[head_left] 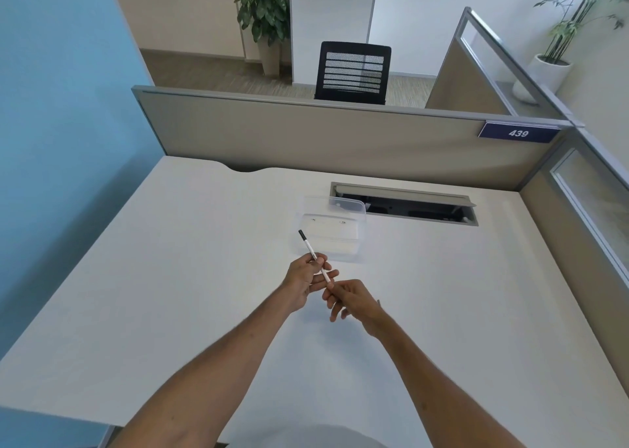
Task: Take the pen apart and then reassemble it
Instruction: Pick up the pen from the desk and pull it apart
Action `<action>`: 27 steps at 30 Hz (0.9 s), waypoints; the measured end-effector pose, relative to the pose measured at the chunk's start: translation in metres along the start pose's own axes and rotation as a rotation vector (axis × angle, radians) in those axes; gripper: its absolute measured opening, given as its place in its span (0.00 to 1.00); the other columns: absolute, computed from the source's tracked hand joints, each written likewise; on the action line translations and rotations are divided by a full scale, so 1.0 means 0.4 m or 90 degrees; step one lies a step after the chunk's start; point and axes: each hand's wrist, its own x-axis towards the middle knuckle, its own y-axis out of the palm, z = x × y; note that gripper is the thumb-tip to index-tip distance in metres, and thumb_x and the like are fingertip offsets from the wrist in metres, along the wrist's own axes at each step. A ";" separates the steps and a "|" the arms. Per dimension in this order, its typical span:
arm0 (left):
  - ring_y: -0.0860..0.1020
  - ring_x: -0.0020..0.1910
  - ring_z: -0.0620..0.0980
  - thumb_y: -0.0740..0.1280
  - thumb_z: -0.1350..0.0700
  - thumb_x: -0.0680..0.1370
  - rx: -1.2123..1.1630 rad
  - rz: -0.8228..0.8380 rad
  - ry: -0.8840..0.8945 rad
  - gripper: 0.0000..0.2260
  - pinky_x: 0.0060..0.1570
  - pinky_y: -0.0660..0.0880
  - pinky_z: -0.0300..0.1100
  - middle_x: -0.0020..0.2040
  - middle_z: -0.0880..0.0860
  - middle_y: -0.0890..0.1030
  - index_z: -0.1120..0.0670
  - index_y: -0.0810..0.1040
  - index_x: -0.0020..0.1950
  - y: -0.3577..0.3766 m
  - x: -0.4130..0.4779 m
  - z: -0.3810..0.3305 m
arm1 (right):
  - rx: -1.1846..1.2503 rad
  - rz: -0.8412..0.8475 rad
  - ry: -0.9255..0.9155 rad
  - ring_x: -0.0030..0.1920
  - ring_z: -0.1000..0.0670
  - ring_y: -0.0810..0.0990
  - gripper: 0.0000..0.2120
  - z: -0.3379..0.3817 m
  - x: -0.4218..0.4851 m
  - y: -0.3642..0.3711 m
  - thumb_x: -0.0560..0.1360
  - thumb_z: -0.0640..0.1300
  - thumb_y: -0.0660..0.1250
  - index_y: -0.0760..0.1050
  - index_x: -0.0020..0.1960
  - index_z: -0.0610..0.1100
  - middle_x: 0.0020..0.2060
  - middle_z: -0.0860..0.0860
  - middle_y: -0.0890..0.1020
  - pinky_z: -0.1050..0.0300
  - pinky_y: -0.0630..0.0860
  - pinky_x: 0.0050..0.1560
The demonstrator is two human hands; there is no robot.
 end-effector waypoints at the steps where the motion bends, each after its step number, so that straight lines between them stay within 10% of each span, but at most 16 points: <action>1: 0.84 0.70 0.70 0.62 0.62 0.90 -0.003 0.008 0.003 0.07 0.68 0.82 0.59 0.53 0.58 0.83 0.60 0.78 0.63 -0.002 -0.003 0.000 | 0.003 -0.006 0.001 0.36 0.42 0.85 0.24 -0.002 0.000 0.002 0.90 0.52 0.63 0.84 0.52 0.33 0.38 0.46 0.85 0.60 0.71 0.34; 7: 0.83 0.71 0.70 0.60 0.62 0.90 0.004 0.055 -0.002 0.16 0.74 0.79 0.62 0.71 0.65 0.84 0.65 0.77 0.76 -0.019 -0.018 0.008 | 0.096 0.046 0.097 0.44 0.43 0.85 0.26 0.002 -0.003 -0.004 0.90 0.50 0.55 0.85 0.62 0.32 0.46 0.45 0.89 0.54 0.77 0.43; 16: 0.82 0.72 0.69 0.57 0.60 0.92 0.022 0.078 -0.012 0.17 0.77 0.76 0.62 0.73 0.63 0.83 0.63 0.76 0.78 -0.031 -0.031 0.021 | 0.095 0.088 0.117 0.46 0.44 0.86 0.25 -0.007 -0.016 -0.001 0.90 0.49 0.56 0.84 0.63 0.32 0.48 0.45 0.89 0.53 0.79 0.47; 27: 0.84 0.70 0.68 0.57 0.60 0.92 -0.022 -0.011 -0.009 0.12 0.42 0.85 0.42 0.50 0.55 0.80 0.59 0.78 0.68 -0.005 -0.028 0.009 | -0.023 0.001 -0.001 0.51 0.32 0.92 0.23 0.009 0.000 0.018 0.90 0.47 0.62 0.84 0.53 0.27 0.37 0.45 0.88 0.57 0.80 0.40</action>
